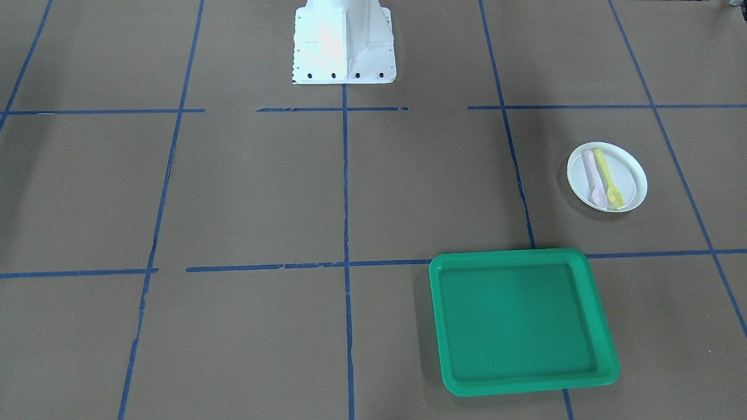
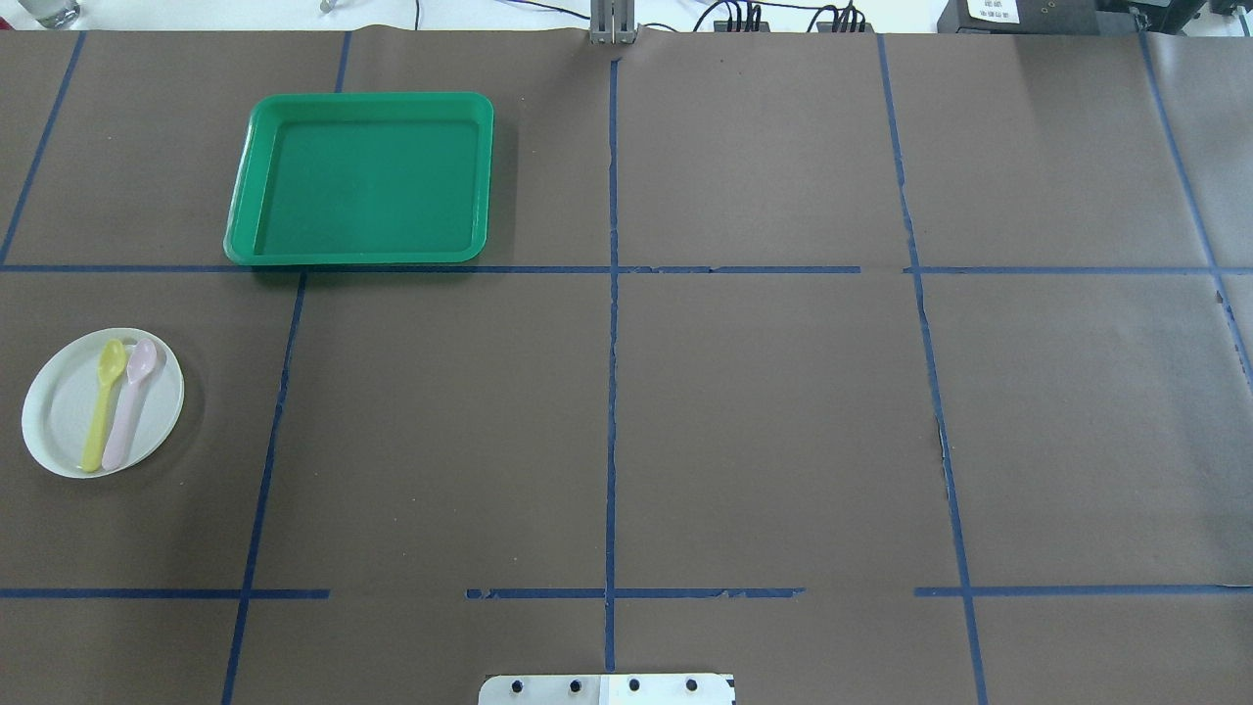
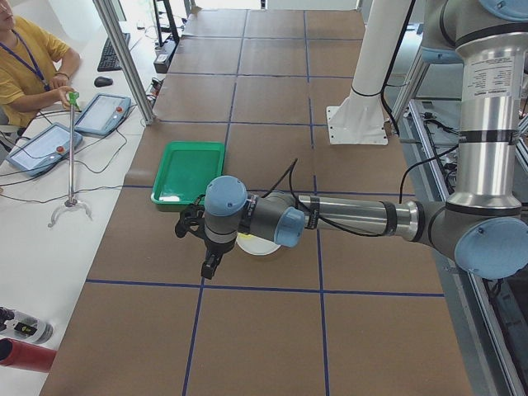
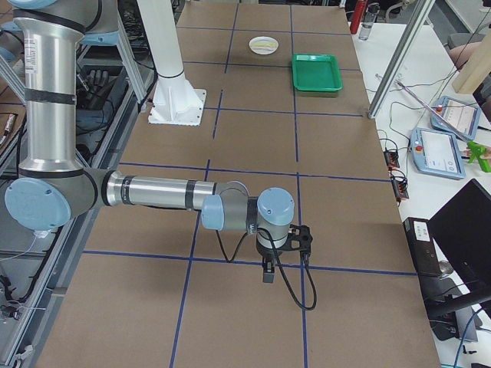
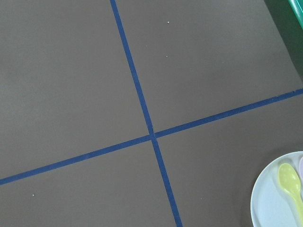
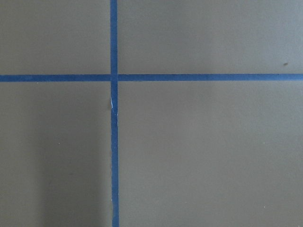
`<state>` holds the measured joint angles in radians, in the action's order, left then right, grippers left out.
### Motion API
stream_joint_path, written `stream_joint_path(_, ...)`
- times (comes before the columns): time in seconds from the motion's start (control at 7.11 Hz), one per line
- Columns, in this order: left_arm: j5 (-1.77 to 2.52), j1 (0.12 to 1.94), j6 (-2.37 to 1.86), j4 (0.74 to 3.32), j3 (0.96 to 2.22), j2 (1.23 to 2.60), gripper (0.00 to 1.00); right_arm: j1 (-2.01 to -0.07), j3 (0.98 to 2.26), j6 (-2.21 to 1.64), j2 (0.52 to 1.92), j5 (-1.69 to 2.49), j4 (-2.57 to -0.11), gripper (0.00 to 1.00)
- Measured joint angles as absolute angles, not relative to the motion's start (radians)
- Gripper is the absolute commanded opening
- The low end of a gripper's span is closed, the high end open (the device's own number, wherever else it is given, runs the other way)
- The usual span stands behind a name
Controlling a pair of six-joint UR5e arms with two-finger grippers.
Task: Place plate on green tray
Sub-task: 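Move the left gripper toward the white plate's near edge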
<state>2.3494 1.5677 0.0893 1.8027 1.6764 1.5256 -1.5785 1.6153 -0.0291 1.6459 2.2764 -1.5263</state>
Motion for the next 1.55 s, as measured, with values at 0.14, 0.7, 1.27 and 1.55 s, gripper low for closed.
stream_joint_path(0.14,2.349,1.568,0.089,1.797,1.677,1.525,1.0,-1.578,1.615,-0.029,1.646,2.276,-1.526,1.0)
stream_joint_path(0.7,2.347,1.569,0.083,1.766,1.68,1.501,1.0,-1.578,1.615,-0.029,1.646,2.276,-1.526,1.0)
stream_joint_path(1.27,2.37,1.516,0.005,1.839,1.665,1.448,1.0,-1.578,1.615,-0.029,1.646,2.277,-1.526,1.0)
stream_joint_path(1.55,2.337,1.353,-0.247,2.061,1.598,1.441,1.0,-1.578,1.615,-0.029,1.646,2.277,-1.526,1.0)
